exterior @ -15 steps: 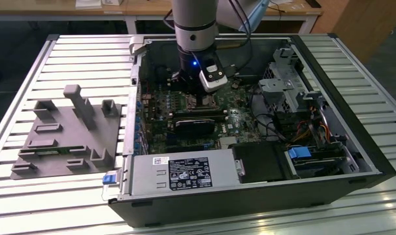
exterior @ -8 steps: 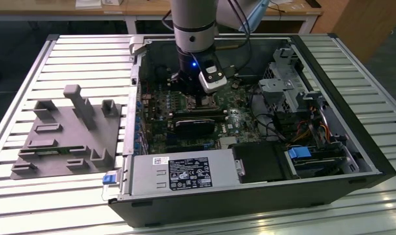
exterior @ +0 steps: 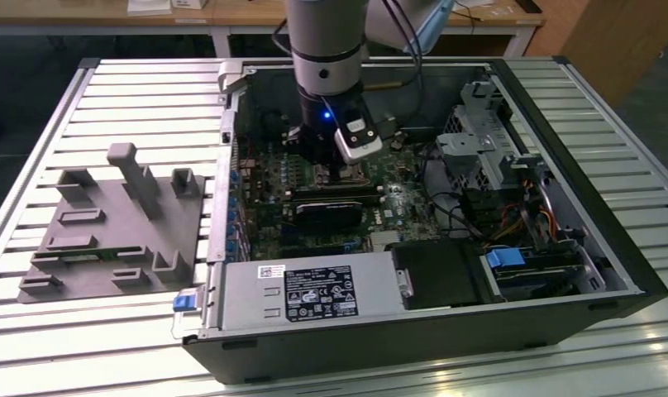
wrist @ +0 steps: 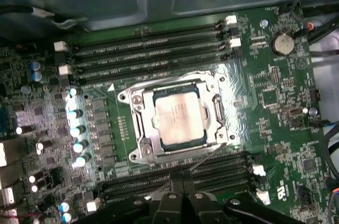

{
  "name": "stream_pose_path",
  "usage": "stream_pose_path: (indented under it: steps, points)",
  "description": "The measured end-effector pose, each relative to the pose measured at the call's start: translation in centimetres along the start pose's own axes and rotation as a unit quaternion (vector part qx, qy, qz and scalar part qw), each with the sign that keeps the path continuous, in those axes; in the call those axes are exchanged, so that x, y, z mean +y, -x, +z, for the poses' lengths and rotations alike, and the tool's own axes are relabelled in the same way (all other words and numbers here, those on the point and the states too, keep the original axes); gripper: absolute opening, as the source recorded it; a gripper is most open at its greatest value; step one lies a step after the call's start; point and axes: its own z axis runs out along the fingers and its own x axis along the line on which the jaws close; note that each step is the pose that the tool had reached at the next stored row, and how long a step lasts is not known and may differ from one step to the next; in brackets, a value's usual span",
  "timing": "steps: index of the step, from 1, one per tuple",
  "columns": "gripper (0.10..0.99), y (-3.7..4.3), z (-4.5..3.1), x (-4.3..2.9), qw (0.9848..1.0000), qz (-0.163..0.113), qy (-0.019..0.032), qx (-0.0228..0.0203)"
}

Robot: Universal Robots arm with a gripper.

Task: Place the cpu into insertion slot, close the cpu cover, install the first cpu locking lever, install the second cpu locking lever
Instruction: 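Install the second cpu locking lever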

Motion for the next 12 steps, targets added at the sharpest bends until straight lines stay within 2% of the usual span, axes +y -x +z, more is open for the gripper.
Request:
stream_pose_path:
  steps: [2,7,12]
  points:
    - [0.102,-0.07,0.09,-0.29,1.0000,0.000,0.0051,0.0010]
    - [0.102,-0.34,0.36,-0.77,0.9997,0.002,0.0239,0.0049]
    - [0.102,-0.72,0.70,-1.29,0.9993,0.004,0.0361,0.0073]
